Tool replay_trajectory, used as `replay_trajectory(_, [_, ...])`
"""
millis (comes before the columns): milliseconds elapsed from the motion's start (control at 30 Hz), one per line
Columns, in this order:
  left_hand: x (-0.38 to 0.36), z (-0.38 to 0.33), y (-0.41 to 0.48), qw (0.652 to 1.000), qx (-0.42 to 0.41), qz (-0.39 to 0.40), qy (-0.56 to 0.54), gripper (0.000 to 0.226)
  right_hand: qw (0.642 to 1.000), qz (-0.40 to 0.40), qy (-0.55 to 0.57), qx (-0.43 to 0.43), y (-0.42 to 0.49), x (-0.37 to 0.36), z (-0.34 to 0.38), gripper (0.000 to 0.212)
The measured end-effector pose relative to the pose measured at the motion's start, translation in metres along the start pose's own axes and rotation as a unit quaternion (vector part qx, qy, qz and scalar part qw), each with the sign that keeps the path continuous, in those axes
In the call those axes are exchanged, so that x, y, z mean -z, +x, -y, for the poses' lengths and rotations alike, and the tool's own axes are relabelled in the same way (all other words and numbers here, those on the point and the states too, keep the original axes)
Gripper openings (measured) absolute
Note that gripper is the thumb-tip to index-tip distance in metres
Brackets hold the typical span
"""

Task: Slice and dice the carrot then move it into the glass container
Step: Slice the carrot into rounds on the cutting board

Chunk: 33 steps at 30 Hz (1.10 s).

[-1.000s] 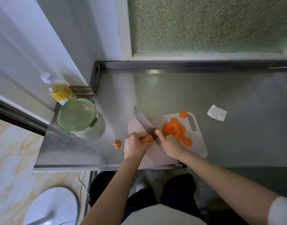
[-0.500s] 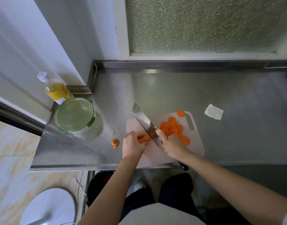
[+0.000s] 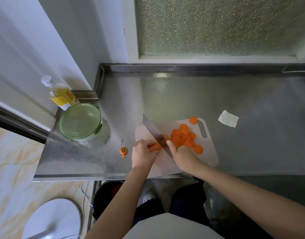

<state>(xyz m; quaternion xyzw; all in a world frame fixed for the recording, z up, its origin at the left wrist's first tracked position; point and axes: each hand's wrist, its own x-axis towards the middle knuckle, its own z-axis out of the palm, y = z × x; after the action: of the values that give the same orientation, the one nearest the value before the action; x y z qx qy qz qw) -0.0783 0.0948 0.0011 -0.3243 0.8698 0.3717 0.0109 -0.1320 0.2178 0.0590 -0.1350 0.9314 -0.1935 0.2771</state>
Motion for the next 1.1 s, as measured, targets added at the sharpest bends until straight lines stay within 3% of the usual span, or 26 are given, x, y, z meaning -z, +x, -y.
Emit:
replay_trajectory(100, [0.001, -0.001, 0.002, 1.000, 0.001, 0.001, 0.006, 0.030, 0.999, 0.026, -0.044, -0.019, 0.006, -0.005, 0.004, 0.061])
replay_trajectory(333, [0.003, -0.003, 0.004, 1.000, 0.007, 0.012, 0.004, 0.029, 0.999, 0.022, 0.023, -0.001, 0.016, 0.000, 0.012, 0.051])
replay_trajectory(467, [0.004, 0.000, 0.005, 1.000, 0.006, 0.018, 0.010, 0.032, 0.997, 0.066, -0.008, -0.036, 0.020, -0.010, 0.007, 0.065])
replay_trajectory(600, [0.008, -0.002, 0.007, 0.999, 0.016, 0.032, -0.012, 0.034, 0.999, 0.022, 0.018, 0.024, 0.008, -0.006, -0.001, 0.051])
replay_trajectory(733, [0.009, -0.002, 0.009, 0.999, 0.029, 0.032, -0.026, 0.035, 0.987, 0.121, 0.101, -0.038, -0.007, -0.008, -0.019, 0.053])
replay_trajectory(800, [0.009, -0.002, 0.009, 0.998, 0.035, 0.034, -0.031, 0.036, 0.986, 0.095, 0.122, -0.069, -0.006, -0.010, -0.023, 0.050])
replay_trajectory(933, [0.010, -0.005, 0.010, 0.998, 0.042, 0.035, -0.028, 0.035, 0.994, 0.106, -0.010, -0.029, 0.008, -0.015, -0.027, 0.061])
replay_trajectory(1000, [0.010, -0.005, 0.010, 0.998, 0.042, 0.036, -0.032, 0.036, 0.995, 0.098, 0.015, -0.019, 0.007, -0.020, -0.031, 0.056])
replay_trajectory(1033, [0.010, -0.006, 0.010, 0.998, 0.044, 0.038, -0.033, 0.037, 0.994, 0.078, 0.069, -0.009, 0.007, -0.022, -0.034, 0.061])
replay_trajectory(1100, [0.010, -0.007, 0.010, 0.998, 0.046, 0.040, -0.032, 0.038, 0.986, 0.078, 0.144, -0.010, 0.001, -0.021, -0.033, 0.099])
